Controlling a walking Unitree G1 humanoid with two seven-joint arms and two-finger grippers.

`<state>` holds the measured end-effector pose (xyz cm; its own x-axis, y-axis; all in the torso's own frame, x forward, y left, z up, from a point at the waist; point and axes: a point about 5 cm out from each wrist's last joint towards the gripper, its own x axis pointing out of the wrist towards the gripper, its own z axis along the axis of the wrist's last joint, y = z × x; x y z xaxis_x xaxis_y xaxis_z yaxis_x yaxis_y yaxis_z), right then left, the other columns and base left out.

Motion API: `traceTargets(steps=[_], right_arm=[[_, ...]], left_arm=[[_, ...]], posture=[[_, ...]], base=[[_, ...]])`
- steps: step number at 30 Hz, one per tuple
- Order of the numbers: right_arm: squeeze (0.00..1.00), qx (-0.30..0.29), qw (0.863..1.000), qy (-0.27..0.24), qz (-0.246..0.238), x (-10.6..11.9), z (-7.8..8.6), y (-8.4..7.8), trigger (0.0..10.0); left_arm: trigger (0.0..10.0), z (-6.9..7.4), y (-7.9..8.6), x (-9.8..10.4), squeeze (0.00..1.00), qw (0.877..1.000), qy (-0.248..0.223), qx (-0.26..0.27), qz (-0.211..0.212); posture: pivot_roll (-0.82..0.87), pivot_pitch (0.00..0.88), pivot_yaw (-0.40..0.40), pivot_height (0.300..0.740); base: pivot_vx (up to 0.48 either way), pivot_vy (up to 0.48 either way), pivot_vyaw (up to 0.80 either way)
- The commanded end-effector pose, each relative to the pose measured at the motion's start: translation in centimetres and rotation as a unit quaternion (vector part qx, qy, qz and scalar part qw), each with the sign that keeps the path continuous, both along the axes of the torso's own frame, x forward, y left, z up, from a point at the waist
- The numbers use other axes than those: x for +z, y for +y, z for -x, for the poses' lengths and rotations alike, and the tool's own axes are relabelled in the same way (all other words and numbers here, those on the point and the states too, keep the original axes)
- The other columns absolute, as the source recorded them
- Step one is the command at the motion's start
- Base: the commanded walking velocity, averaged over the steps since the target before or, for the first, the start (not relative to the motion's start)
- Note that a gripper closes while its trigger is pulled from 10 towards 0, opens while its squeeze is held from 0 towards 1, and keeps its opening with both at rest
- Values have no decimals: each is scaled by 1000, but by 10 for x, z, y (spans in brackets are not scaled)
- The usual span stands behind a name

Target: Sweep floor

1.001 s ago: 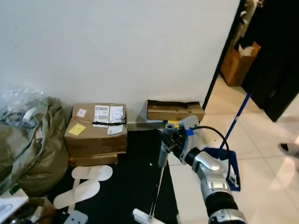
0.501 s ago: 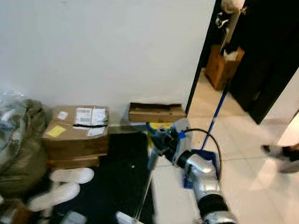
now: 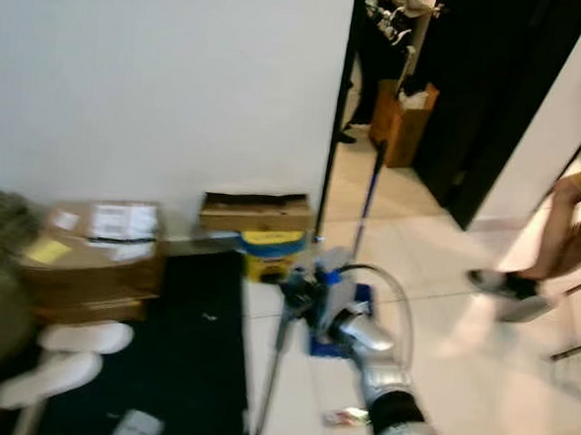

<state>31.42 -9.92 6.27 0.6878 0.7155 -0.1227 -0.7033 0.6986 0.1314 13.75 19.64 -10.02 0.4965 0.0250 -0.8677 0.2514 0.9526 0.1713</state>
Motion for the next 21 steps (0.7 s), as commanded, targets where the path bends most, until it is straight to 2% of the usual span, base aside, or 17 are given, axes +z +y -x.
traceTargets(steps=[1, 17, 21], right_arm=[[0, -11, 1000, -25, -2, 7, -3, -5, 10000], [0, -7, 999, -35, -13, 11, -2, -4, 10000], [0, 14, 999, -46, -9, 13, -1, -3, 10000]], left_arm=[[10000, 8, -1, -3, 0, 1000, 19, -12, -2], [10000, 6, -2, -3, 0, 1000, 18, -20, -3], [10000, 6, -3, -3, 0, 1000, 18, -19, 0]], posture=[[-57, 0, -55, 740], [-63, 0, -47, 740], [-59, 0, -50, 740]], base=[[0, -480, 0], [0, -477, 0], [0, -476, 772]])
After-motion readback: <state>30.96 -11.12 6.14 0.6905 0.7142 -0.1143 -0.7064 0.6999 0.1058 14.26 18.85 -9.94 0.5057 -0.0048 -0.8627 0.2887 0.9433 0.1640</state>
